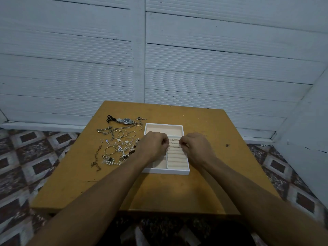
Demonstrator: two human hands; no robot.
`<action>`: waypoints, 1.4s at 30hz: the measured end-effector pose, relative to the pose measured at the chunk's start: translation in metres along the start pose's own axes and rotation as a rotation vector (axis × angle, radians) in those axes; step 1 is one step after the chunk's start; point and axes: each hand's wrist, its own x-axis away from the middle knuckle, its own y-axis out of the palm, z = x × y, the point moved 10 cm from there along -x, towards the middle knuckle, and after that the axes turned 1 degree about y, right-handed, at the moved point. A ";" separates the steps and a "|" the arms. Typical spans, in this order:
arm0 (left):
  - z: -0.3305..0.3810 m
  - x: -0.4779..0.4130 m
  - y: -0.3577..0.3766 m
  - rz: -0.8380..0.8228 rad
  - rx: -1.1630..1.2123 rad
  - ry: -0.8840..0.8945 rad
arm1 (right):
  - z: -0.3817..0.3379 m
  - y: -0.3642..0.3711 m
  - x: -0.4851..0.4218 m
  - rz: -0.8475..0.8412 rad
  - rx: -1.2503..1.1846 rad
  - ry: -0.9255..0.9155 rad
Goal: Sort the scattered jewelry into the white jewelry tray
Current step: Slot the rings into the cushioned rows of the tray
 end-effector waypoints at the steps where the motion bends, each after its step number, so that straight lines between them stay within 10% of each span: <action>1: -0.001 0.000 -0.001 0.001 -0.002 0.001 | 0.001 0.000 0.000 0.001 0.003 -0.003; 42: 0.030 0.015 0.004 0.147 -0.226 0.361 | 0.059 -0.017 0.041 -0.043 -0.120 0.248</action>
